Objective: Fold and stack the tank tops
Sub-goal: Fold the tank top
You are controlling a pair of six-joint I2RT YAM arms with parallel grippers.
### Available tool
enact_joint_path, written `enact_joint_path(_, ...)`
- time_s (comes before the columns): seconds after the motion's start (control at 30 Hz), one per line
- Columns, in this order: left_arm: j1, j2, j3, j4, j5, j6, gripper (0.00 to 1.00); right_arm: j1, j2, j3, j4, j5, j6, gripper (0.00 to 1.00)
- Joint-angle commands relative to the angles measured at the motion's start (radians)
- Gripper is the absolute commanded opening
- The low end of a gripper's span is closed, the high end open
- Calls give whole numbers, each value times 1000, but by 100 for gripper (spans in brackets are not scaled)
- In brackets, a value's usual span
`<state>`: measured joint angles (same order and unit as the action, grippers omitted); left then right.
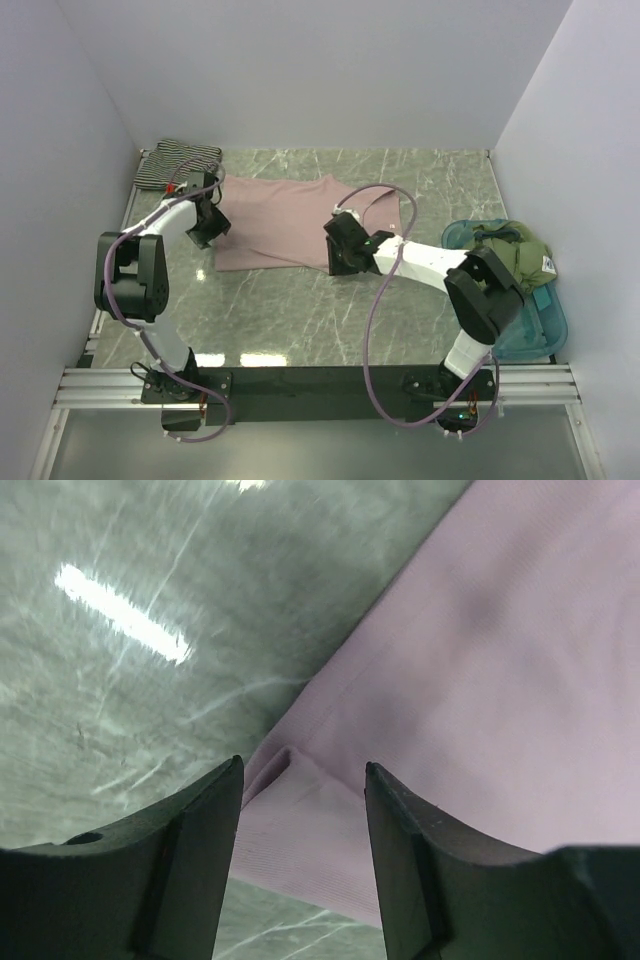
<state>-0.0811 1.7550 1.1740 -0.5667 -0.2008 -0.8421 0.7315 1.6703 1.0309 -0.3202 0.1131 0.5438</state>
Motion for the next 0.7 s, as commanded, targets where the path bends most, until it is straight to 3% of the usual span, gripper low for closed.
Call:
enact_joint_path(0.0,1,-6,79,11,-32,92,58,23,20,67,27,36,-10,36)
enact_joint_path(0.67,-54,126,159,-116,-43,166,48,57,75,81,-10,106,36,29)
